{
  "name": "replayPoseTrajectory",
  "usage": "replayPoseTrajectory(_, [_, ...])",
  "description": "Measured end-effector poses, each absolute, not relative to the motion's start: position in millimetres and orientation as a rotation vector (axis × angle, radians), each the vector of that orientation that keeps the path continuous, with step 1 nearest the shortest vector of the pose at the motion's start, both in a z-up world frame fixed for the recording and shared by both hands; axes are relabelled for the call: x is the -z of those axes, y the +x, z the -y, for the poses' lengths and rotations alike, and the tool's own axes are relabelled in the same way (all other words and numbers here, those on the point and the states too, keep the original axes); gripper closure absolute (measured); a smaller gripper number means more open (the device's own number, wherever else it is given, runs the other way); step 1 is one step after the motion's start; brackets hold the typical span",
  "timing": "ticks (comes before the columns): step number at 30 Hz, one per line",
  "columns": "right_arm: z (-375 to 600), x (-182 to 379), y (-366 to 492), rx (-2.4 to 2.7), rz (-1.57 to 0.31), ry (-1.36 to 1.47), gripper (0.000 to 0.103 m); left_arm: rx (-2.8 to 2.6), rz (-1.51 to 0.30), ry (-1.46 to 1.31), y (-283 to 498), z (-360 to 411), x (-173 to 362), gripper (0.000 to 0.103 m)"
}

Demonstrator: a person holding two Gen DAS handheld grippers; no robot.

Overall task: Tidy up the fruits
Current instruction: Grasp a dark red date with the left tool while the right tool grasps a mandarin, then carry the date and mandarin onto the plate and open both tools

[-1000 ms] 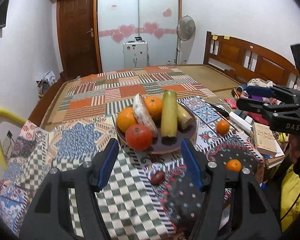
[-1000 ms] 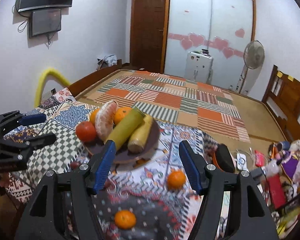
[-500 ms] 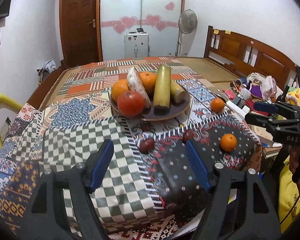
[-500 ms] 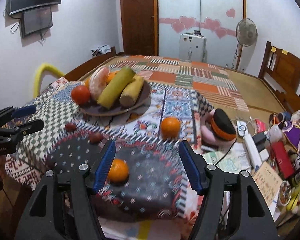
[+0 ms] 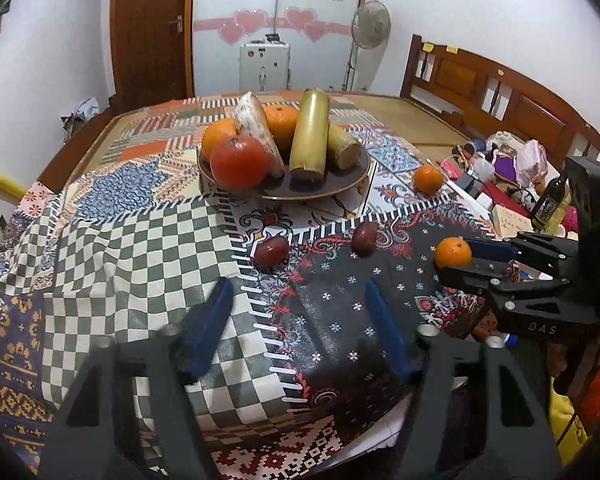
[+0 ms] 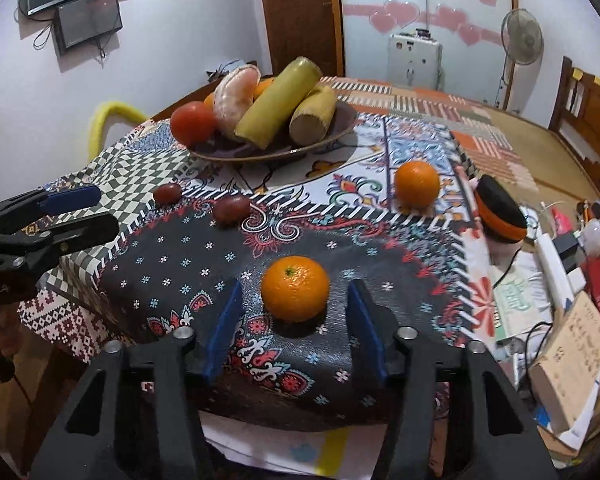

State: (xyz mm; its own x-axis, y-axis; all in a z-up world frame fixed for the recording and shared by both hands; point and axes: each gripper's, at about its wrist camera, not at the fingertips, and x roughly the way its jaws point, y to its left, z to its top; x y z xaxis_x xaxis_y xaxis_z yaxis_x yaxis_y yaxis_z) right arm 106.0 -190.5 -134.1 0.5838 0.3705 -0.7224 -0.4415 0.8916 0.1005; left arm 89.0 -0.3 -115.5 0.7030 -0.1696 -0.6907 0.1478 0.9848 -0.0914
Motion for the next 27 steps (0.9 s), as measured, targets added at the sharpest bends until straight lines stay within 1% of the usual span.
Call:
replayPoseTrajectory(1, [190.0,133.9,106.2,-0.473,-0.815,-0.096,0.066,0.181,-0.782,-0.032,92.6,-1.1,117.6,0.047])
replayPoseTrajectory(2, [189.9,133.6,106.7,-0.475,-0.814,-0.099,0.071,0.182,-0.787,-0.033,95.0,-2.0,118.8,0.048])
replayPoseTrajectory(4, [189.6,133.2,108.0,-0.485,-0.813,-0.093,0.071,0.184,-0.798,-0.038,101.0,-3.8,121.2,0.053])
replayPoseTrajectory(7, [190.4,129.2,109.5,-0.492,-0.796,-0.090,0.071,0.176,-0.817,-0.045,110.0,-6.8,126.2,0.056])
replayPoseTrajectory(14, [188.8,121.3,122.7,-0.504,-0.766,-0.068,0.071,0.151,-0.855,-0.036,135.4,-8.6,137.5,0.058])
replayPoseTrajectory(17, [184.1,120.4,130.2,-0.520,-0.761,-0.064,0.071,0.142,-0.857,-0.033,144.3,-8.7,139.2,0.061])
replayPoseTrajectory(20, [178.5,117.6,137.6,-0.534,-0.750,-0.069,0.071,0.150,-0.858,-0.025,149.2,-7.3,140.8,0.070])
replayPoseTrajectory(22, [175.8,116.0,141.7,-0.540,-0.744,-0.071,0.071,0.149,-0.854,-0.015,150.5,-6.8,141.8,0.078])
replayPoseTrajectory(24, [173.2,114.3,145.6,-0.546,-0.737,-0.072,0.071,0.159,-0.847,-0.015,151.1,-7.3,142.6,0.081])
replayPoseTrajectory(27, [169.7,110.9,151.7,-0.555,-0.728,-0.071,0.071,0.162,-0.846,-0.009,152.0,-7.8,141.3,0.082])
